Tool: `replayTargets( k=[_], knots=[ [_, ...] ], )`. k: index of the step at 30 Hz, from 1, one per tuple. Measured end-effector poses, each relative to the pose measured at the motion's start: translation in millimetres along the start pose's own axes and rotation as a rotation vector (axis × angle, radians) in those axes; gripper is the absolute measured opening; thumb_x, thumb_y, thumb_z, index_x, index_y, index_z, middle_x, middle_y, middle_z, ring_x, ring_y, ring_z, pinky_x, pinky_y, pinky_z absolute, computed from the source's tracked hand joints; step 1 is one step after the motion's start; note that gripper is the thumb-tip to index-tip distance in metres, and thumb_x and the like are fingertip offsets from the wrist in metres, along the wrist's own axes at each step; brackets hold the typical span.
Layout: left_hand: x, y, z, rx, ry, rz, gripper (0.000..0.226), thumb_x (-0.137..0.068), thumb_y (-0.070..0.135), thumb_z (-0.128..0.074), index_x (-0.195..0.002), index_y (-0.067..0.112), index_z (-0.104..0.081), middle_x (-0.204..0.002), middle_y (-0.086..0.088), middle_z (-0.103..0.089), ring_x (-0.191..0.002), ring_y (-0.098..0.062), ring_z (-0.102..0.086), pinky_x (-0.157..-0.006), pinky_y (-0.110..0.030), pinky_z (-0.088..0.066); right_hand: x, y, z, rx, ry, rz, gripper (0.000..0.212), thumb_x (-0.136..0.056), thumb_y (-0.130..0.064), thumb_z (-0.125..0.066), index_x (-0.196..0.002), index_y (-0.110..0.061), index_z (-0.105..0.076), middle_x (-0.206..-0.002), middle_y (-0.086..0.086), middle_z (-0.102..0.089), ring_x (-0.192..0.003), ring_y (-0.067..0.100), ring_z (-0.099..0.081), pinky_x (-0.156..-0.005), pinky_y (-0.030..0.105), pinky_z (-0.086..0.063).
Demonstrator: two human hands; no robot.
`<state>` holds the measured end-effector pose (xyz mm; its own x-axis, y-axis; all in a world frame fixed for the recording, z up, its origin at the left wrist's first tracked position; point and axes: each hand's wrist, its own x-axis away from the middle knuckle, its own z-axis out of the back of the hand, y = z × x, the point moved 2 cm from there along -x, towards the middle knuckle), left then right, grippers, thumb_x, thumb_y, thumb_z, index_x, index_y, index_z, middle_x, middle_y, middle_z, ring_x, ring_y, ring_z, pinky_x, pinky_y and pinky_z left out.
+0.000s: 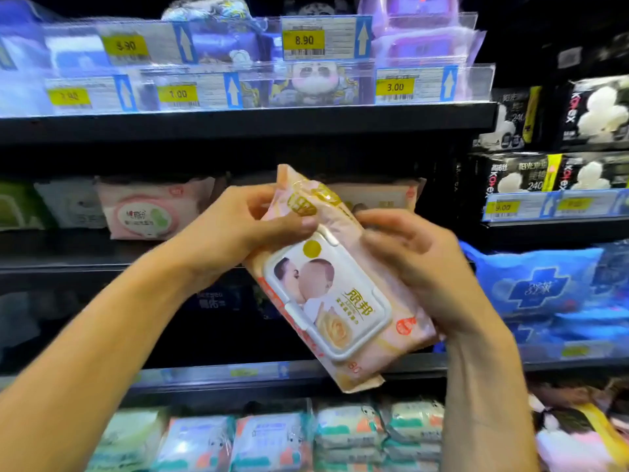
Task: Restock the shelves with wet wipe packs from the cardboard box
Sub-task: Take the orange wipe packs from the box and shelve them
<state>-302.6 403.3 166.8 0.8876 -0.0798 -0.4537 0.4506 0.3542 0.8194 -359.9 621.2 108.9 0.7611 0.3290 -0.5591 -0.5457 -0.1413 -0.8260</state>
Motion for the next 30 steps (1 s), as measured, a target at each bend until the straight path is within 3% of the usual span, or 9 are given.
replayTargets(
  k=[4, 7, 9, 13, 16, 19, 22, 25, 30],
  knots=[
    [26, -23, 3, 0.218, 0.311, -0.020, 0.039, -0.072, 0.036, -0.075, -0.105, 0.013, -0.074, -0.097, -0.007, -0.079, -0.087, -0.020, -0.074, -0.068, -0.028, -0.060, 0, -11, 18, 0.035, 0.015, 0.001, 0.065, -0.063, -0.065, -0.083, -0.121, -0.040, -0.068, -0.118, -0.008, -0.075, -0.107, 0.009, -0.071, -0.085, 0.032, -0.055],
    [31, -33, -5, 0.498, 0.459, 0.094, 0.044, -0.079, 0.037, -0.071, -0.118, 0.016, -0.069, -0.105, -0.006, -0.078, -0.094, -0.023, -0.075, -0.067, -0.032, -0.063, 3, -10, 20, 0.019, -0.028, -0.054, 0.061, -0.071, -0.042, -0.085, -0.126, -0.042, -0.058, -0.111, -0.014, -0.076, -0.106, 0.008, -0.072, -0.084, 0.032, -0.062],
    [24, -34, -11, 0.553, 0.493, 0.158, 0.044, -0.083, 0.039, -0.069, -0.122, 0.018, -0.067, -0.108, -0.005, -0.077, -0.097, -0.024, -0.075, -0.072, -0.037, -0.063, 2, -10, 10, 0.126, -0.084, -0.056, 0.068, -0.071, -0.029, -0.085, -0.132, -0.037, -0.055, -0.119, -0.013, -0.075, -0.110, 0.006, -0.071, -0.091, 0.031, -0.059],
    [-2, -24, -12, 0.383, 0.442, 0.113, 0.040, -0.090, 0.042, -0.065, -0.124, 0.021, -0.064, -0.108, -0.001, -0.078, -0.098, -0.019, -0.075, -0.081, -0.037, -0.061, -6, -9, 5, 0.147, 0.031, 0.041, 0.064, -0.079, -0.021, -0.085, -0.136, -0.030, -0.056, -0.125, -0.012, -0.073, -0.116, 0.006, -0.068, -0.099, 0.035, -0.054],
    [-11, -18, -4, 0.043, 0.327, 0.050, 0.037, -0.093, 0.050, -0.060, -0.121, 0.026, -0.066, -0.107, 0.008, -0.077, -0.100, -0.010, -0.073, -0.095, -0.038, -0.055, -11, -2, 10, 0.175, 0.110, 0.088, 0.061, -0.082, -0.015, -0.084, -0.135, -0.030, -0.057, -0.123, -0.013, -0.073, -0.114, 0.002, -0.068, -0.093, 0.024, -0.057],
    [-14, -21, 0, -0.154, 0.186, 0.049, 0.036, -0.090, 0.041, -0.066, -0.124, 0.029, -0.064, -0.107, 0.013, -0.076, -0.097, -0.002, -0.072, -0.093, -0.032, -0.056, -16, 13, 14, 0.301, 0.183, 0.072, 0.068, -0.081, -0.013, -0.084, -0.139, -0.031, -0.054, -0.129, -0.010, -0.067, -0.117, 0.002, -0.064, -0.099, 0.025, -0.054],
    [-21, -38, 0, -0.208, 0.235, 0.048, 0.061, -0.085, 0.032, -0.076, -0.140, 0.029, -0.049, -0.112, 0.013, -0.072, -0.099, -0.001, -0.070, -0.093, -0.035, -0.057, -21, 28, 11, 0.319, 0.203, 0.042, 0.083, -0.081, -0.008, -0.083, -0.149, -0.034, -0.043, -0.142, -0.010, -0.058, -0.131, 0.005, -0.056, -0.112, 0.039, -0.048],
    [-33, -52, -3, -0.288, 0.247, -0.041, 0.092, -0.085, 0.027, -0.078, -0.154, 0.043, -0.020, -0.123, 0.018, -0.061, -0.109, -0.002, -0.065, -0.096, -0.030, -0.053, -20, 35, 9, 0.323, 0.219, 0.062, 0.101, -0.086, -0.011, -0.081, -0.159, -0.045, -0.020, -0.159, -0.019, -0.039, -0.144, 0.001, -0.040, -0.119, 0.039, -0.039],
    [-51, -56, -21, -0.489, 0.097, -0.039, 0.083, -0.077, 0.038, -0.082, -0.144, 0.045, -0.033, -0.138, 0.006, -0.051, -0.120, -0.012, -0.058, -0.101, -0.042, -0.053, -16, 36, 26, 0.494, 0.289, 0.069, 0.089, -0.089, -0.011, -0.077, -0.155, -0.047, -0.030, -0.145, -0.021, -0.042, -0.137, -0.001, -0.042, -0.111, 0.030, -0.043]
  ],
)
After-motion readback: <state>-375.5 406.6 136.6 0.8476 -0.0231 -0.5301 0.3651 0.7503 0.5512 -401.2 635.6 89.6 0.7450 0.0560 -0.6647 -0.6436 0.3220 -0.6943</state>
